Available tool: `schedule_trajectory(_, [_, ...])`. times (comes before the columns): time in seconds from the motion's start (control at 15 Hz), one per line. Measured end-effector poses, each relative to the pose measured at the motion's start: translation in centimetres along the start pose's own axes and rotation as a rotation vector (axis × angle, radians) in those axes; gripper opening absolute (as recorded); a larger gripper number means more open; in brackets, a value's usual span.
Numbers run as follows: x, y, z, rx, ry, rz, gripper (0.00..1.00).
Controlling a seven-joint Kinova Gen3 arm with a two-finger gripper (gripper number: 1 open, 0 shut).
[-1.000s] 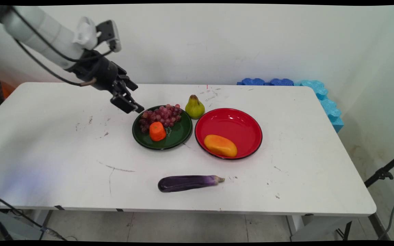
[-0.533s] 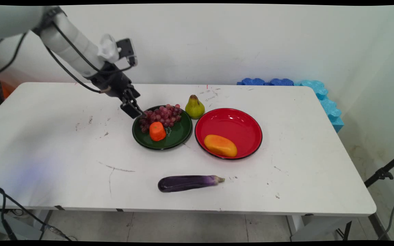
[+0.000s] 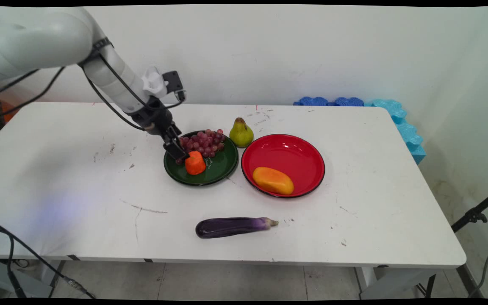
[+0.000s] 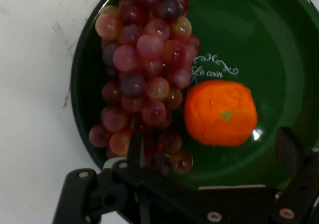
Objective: Pick up the mandarin from the green plate, then place the picked object on the table
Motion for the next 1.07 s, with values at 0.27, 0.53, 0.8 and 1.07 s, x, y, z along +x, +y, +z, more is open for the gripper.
schedule_trajectory(0.27, [0.3,0.2,2.0,-0.011,0.007,-0.026,1.00])
schedule_trajectory(0.53, [0.5,0.6,3.5,-0.027,0.018,-0.043,1.00])
schedule_trajectory(0.8, [0.4,0.9,4.5,-0.038,0.021,-0.045,0.00])
schedule_trajectory(1.07, [0.0,1.1,5.0,-0.042,-0.003,-0.004,0.00])
